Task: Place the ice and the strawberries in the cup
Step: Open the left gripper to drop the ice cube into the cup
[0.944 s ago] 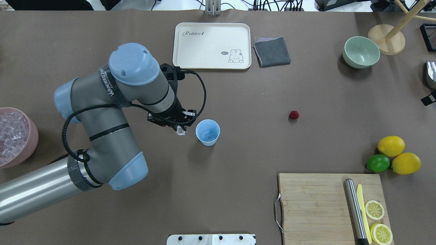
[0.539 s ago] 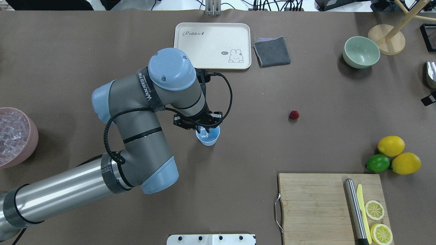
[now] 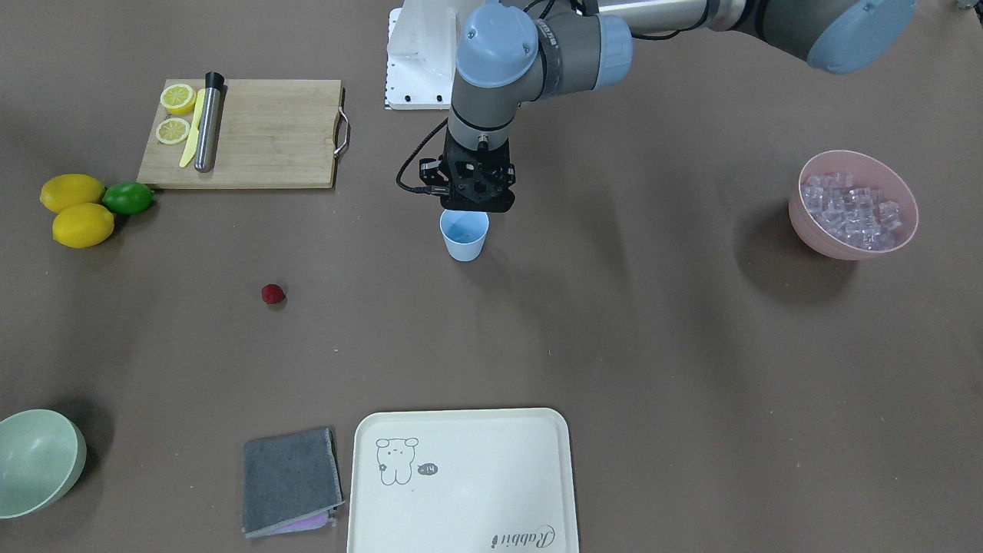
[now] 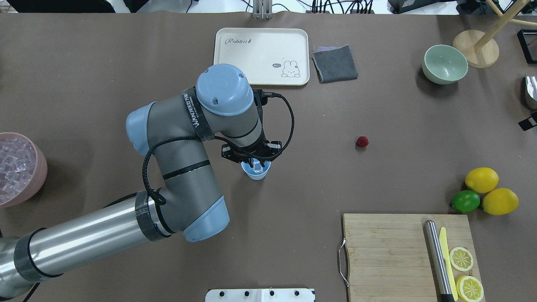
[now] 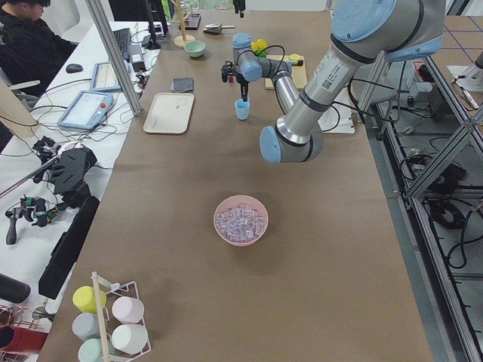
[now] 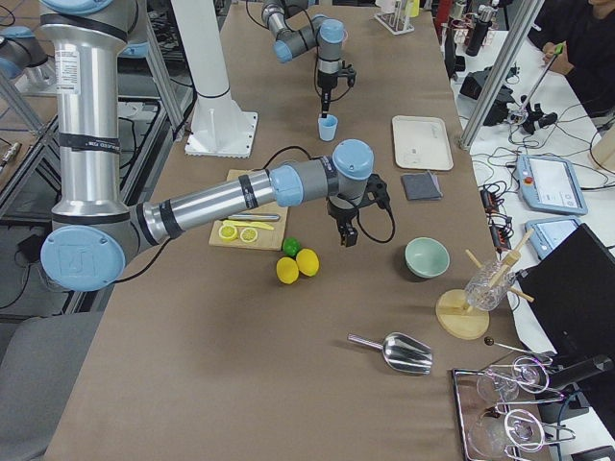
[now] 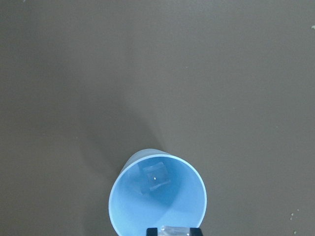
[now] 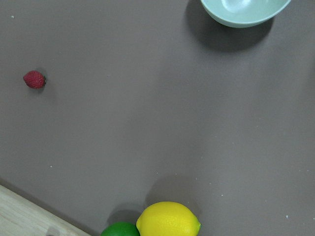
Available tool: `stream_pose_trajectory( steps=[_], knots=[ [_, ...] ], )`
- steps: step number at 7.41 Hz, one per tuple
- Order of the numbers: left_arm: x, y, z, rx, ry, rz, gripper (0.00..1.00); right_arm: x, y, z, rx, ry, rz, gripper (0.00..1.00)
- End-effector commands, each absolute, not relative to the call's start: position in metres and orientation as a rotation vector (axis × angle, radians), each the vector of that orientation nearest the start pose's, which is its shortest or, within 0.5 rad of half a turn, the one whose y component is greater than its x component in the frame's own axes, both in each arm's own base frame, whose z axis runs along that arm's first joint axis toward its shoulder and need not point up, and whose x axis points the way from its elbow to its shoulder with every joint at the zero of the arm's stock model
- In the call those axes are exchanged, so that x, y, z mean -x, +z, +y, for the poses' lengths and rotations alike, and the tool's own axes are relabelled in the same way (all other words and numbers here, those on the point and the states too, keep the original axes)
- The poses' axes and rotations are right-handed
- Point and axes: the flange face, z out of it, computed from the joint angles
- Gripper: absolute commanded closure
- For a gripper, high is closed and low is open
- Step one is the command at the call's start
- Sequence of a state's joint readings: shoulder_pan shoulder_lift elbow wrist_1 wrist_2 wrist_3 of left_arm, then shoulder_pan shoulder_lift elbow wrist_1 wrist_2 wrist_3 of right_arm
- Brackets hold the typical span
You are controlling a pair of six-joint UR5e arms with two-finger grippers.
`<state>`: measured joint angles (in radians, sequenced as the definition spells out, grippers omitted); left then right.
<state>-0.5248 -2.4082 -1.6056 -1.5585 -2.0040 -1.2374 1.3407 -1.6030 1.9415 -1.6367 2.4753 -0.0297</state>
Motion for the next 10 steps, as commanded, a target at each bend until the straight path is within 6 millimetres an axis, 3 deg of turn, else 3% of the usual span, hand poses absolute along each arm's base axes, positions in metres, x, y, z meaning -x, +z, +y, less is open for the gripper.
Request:
stream_pose_trajectory(
  steps=[1,4,5,6,7,8,9,10],
  knots=[
    [-0.559,0.131,-0.433,0.014,0.01,0.936,1.0,0.053,0.49,-0.468,-0.162,-0.363,-0.925,0.0],
    [-0.56,0.132,-0.433,0.013,0.009,0.935,1.0,0.053,0.491,-0.468,-0.161,-0.362,-0.925,0.0],
    [-0.56,0.131,-0.433,0.013,0.009,0.935,0.82,0.053,0.49,-0.468,-0.162,-0.363,-0.927,0.0],
    [-0.559,0.132,-0.434,0.004,0.003,0.931,0.21,0.053,0.491,-0.468,-0.16,-0.362,-0.926,0.0],
    [-0.559,0.133,-0.437,-0.008,-0.005,0.925,0.03,0.053,0.49,-0.468,-0.16,-0.362,-0.928,0.0],
    [-0.545,0.133,-0.452,-0.02,-0.027,0.926,0.03,0.053,0.49,-0.468,-0.16,-0.362,-0.928,0.0],
    [-0.526,0.148,-0.462,-0.031,-0.037,0.92,0.03,0.053,0.491,-0.468,-0.159,-0.362,-0.928,0.0],
    [-0.49,0.186,-0.462,-0.089,0.043,0.895,0.03,0.053,0.491,-0.468,-0.159,-0.362,-0.926,0.0]
  ],
)
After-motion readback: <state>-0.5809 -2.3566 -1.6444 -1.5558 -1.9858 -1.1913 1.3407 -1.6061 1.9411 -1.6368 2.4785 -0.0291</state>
